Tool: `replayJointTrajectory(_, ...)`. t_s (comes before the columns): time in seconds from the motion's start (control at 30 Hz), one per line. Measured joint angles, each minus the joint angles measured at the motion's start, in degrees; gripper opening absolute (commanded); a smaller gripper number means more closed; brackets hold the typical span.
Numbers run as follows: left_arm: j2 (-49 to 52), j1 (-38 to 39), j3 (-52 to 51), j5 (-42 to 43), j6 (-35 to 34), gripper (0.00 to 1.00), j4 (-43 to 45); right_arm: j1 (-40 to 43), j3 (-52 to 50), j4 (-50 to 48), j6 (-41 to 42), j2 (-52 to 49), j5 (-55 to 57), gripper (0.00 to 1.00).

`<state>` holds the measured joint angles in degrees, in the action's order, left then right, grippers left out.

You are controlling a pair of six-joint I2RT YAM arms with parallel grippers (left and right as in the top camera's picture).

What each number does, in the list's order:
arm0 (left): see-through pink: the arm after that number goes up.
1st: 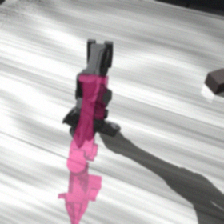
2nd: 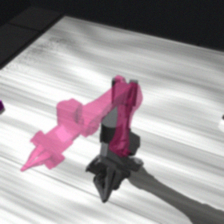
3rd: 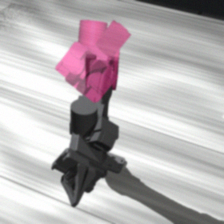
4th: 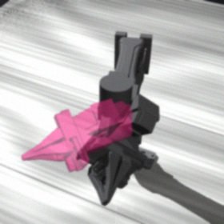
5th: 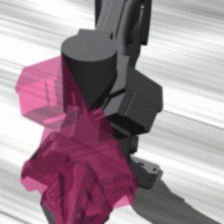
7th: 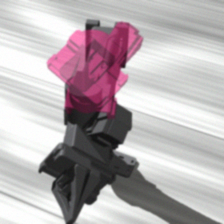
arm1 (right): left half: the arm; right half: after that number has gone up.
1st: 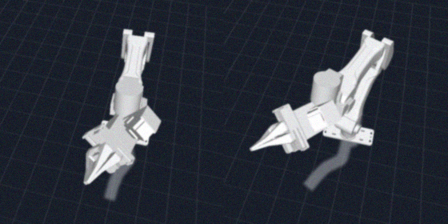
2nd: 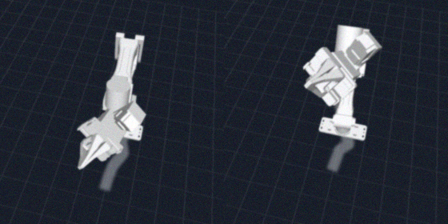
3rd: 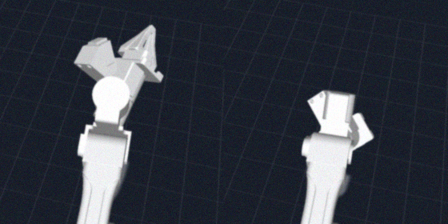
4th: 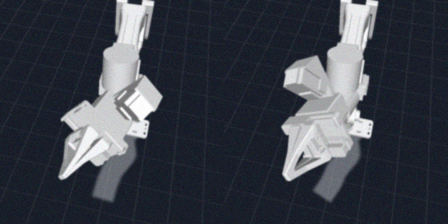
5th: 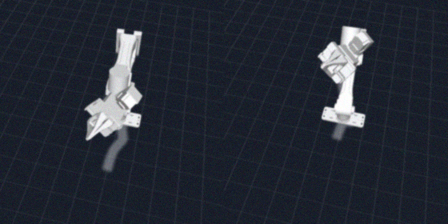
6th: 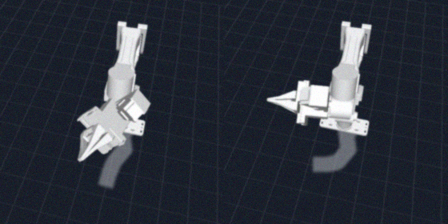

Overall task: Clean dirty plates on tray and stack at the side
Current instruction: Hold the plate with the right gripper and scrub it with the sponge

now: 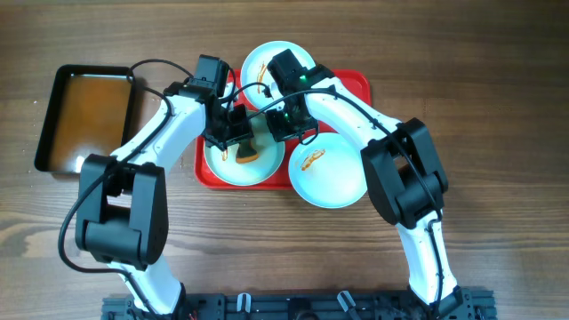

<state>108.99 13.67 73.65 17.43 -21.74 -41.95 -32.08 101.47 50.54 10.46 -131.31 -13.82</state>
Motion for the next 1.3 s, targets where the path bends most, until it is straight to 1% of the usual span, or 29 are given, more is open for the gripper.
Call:
replayJointTrajectory(0.03,0.1,0.0,0.0,0.0,0.0,0.34,0.0,0.0,0.0,0.0,0.0,0.0,0.0,0.05)
replayJointTrajectory(0.13,0.2,0.0,0.0,-0.1,0.0,0.36,0.0,0.0,0.0,0.0,0.0,0.0,0.0,0.05)
replayJointTrajectory(0.4,0.3,0.1,-0.4,-0.9,0.0,0.32,0.4,0.0,0.0,0.0,0.0,0.0,0.0,0.04)
replayJointTrajectory(0.53,0.4,0.1,-2.1,-1.1,0.0,0.33,1.7,0.0,0.0,0.0,0.2,0.0,0.0,0.04)
replayJointTrajectory(0.57,0.5,0.1,-2.6,-1.1,-0.1,0.30,2.6,0.0,0.0,0.0,0.4,0.0,0.0,0.04)
replayJointTrajectory(0.6,0.6,0.1,-2.8,-1.1,-0.2,0.23,2.9,0.0,0.0,0.0,0.5,0.0,0.0,0.04)
replayJointTrajectory(0.63,0.7,0.1,-3.3,-1.1,-0.4,0.06,3.5,0.0,0.0,0.0,0.6,0.0,0.0,0.04)
replayJointTrajectory(0.67,0.7,0.1,-3.5,-1.2,-0.6,0.04,3.6,0.0,0.0,0.0,0.7,0.0,0.0,0.04)
replayJointTrajectory(0.83,0.7,0.1,-3.7,-1.1,-1.2,0.04,3.8,0.0,0.0,0.0,0.9,0.0,0.0,0.04)
replayJointTrajectory(1.03,0.9,0.1,-3.8,1.3,-1.3,0.04,5.2,0.0,0.0,0.0,0.9,0.0,0.0,0.04)
replayJointTrajectory(1.13,2.5,0.2,-3.7,1.6,-1.3,0.04,6.0,0.0,0.0,0.0,0.9,0.0,0.0,0.04)
replayJointTrajectory(1.23,3.6,0.2,-3.0,-0.2,-1.3,0.04,4.9,0.0,0.0,0.0,0.9,0.0,0.0,0.04)
replayJointTrajectory(1.3,3.6,1.0,-2.4,-4.2,-1.3,0.04,3.3,0.0,0.0,0.0,1.1,0.0,0.0,0.04)
